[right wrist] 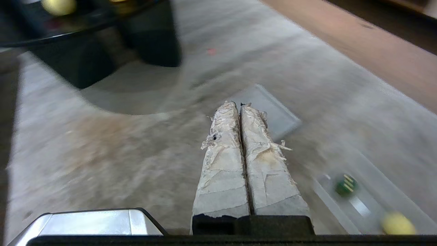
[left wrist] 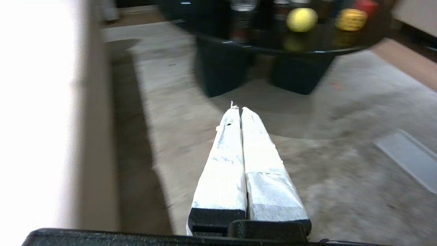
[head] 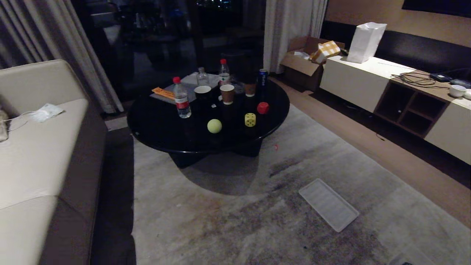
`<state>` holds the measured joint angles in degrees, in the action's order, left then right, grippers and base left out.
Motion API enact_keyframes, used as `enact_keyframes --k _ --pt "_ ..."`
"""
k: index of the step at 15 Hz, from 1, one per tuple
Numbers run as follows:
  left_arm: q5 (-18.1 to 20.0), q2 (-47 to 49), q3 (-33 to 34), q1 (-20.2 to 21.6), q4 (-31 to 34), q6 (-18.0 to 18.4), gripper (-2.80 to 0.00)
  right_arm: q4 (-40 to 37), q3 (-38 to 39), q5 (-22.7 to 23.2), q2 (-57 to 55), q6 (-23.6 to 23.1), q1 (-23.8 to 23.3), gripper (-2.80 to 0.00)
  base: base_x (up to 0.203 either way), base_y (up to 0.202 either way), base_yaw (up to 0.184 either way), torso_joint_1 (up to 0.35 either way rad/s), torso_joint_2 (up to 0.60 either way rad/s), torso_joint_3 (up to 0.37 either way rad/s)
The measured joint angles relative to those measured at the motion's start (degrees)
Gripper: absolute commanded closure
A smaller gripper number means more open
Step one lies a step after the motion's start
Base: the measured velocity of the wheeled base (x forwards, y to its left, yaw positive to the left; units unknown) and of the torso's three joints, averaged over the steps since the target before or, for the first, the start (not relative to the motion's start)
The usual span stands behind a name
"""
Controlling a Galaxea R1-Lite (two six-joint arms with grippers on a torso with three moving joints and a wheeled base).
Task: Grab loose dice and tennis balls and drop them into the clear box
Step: Pick up the ball on the table
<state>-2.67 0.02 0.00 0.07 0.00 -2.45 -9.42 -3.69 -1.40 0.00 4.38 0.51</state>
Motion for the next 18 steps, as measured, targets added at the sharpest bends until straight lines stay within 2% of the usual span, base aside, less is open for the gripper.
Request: enact_keyframes --k 9,14,18 --pt "0.0 0.0 0.0 0.0 0.0 -0.4 0.00 0.0 0.0 0.0 0.0 0.0 0.0 0.00 -0.001 -0.005 0.149 0.001 0.00 0.002" --pt "0.0 0.0 0.0 0.0 0.0 -0.5 0.00 0.0 0.0 0.0 0.0 0.0 0.0 0.00 0.000 0.000 0.000 0.000 0.00 0.000" --pt "0.0 0.0 0.0 0.0 0.0 -0.7 0.00 0.0 0.0 0.0 0.0 0.0 0.0 0.00 0.167 0.000 0.001 0.002 0.00 0.002"
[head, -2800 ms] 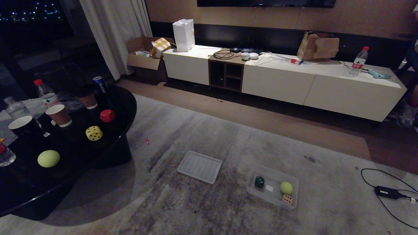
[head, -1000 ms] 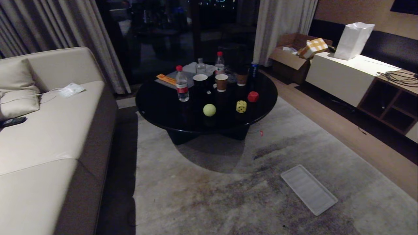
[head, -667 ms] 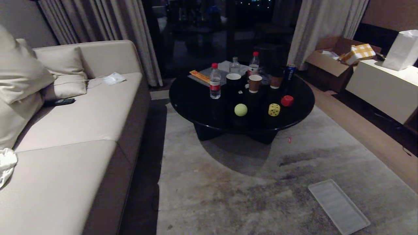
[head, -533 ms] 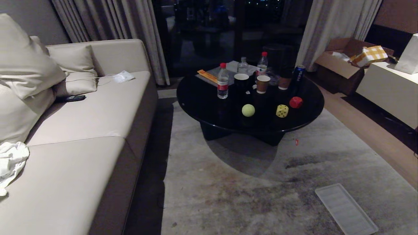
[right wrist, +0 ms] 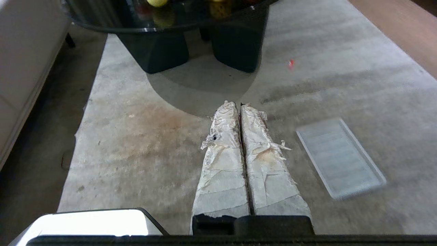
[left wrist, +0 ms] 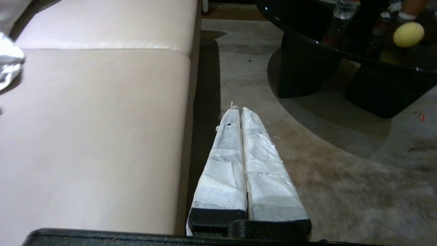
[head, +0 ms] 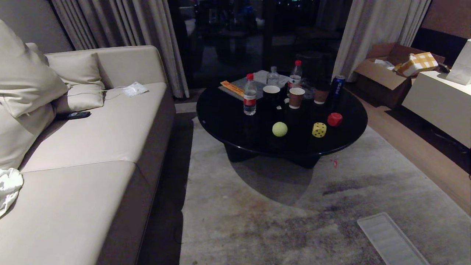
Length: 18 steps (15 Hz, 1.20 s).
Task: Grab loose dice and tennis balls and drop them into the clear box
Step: Pick up the ball on the table
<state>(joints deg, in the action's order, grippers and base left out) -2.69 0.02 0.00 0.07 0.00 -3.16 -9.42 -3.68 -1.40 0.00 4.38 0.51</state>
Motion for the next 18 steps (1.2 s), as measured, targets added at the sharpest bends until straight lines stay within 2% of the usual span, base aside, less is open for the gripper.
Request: enact_keyframes --k 18 --pt "-0.1 0.0 0.0 0.0 0.0 -0.2 0.00 0.0 0.0 0.0 0.0 0.0 0.0 0.00 0.182 0.000 0.000 0.002 0.00 0.002"
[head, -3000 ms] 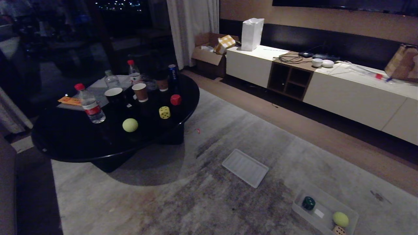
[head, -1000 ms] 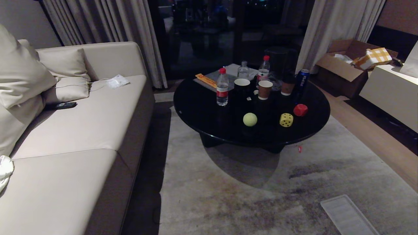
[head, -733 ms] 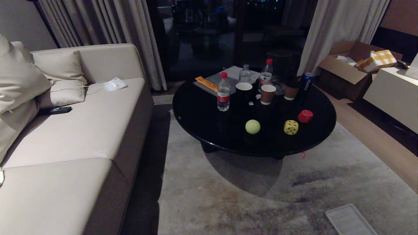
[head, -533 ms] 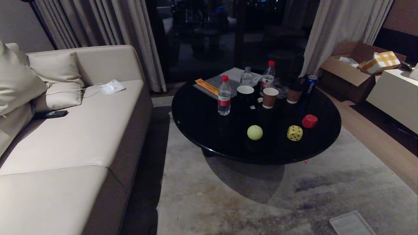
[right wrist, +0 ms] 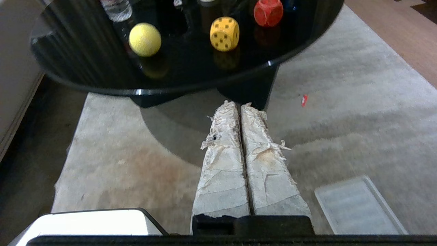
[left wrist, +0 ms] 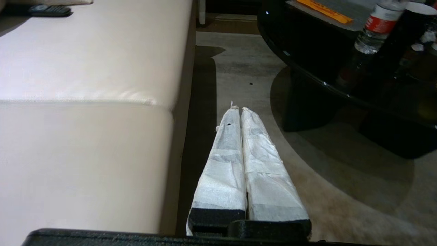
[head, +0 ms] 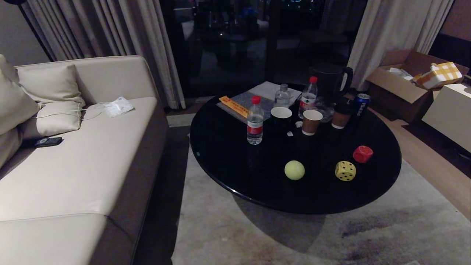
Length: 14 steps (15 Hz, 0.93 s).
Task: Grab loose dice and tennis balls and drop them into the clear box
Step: Pick up the ball on the table
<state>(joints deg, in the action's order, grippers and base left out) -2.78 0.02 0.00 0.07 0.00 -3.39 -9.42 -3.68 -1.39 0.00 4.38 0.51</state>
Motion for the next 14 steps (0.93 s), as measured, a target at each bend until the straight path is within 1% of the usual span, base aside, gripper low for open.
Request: enact_keyframes --k 9,10,14 --pt "0.0 0.0 0.0 0.0 0.0 0.1 0.00 0.0 0.0 0.0 0.0 0.0 0.0 0.00 0.178 0.000 0.000 0.002 0.00 0.003" --pt "0.0 0.0 0.0 0.0 0.0 0.2 0.00 0.0 0.0 0.0 0.0 0.0 0.0 0.00 0.095 0.000 0.000 0.006 0.00 -0.001" --pt "0.0 0.0 0.0 0.0 0.0 0.1 0.00 0.0 0.0 0.0 0.0 0.0 0.0 0.00 0.000 0.000 0.000 0.000 0.00 0.000"
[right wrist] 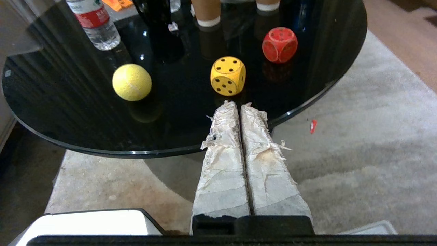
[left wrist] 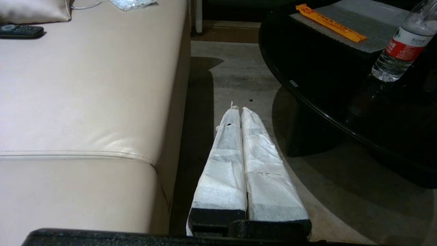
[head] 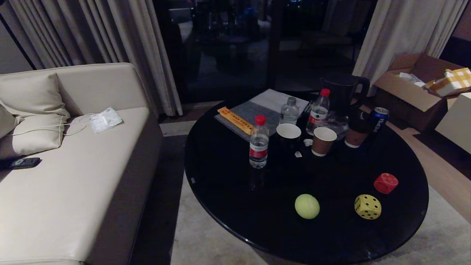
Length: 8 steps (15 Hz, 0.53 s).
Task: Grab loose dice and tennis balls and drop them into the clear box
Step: Pick up the ball on the table
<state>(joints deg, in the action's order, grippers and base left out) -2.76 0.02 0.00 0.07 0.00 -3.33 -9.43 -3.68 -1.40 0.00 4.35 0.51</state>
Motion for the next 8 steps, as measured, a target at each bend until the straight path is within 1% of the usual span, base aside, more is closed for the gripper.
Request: enact_keyframes --k 5,6,8 --pt "0.0 0.0 0.0 0.0 0.0 0.1 0.00 -0.1 0.0 0.0 0.0 0.0 0.0 0.00 0.000 0.000 0.000 0.000 0.00 0.000" --pt "0.0 0.0 0.0 0.0 0.0 0.1 0.00 -0.1 0.0 0.0 0.0 0.0 0.0 0.00 -0.003 -0.002 0.094 0.006 0.01 0.002" --pt "0.0 0.0 0.0 0.0 0.0 0.0 0.00 -0.1 0.0 0.0 0.0 0.0 0.0 0.00 -0.003 -0.005 0.154 0.002 0.00 0.007"
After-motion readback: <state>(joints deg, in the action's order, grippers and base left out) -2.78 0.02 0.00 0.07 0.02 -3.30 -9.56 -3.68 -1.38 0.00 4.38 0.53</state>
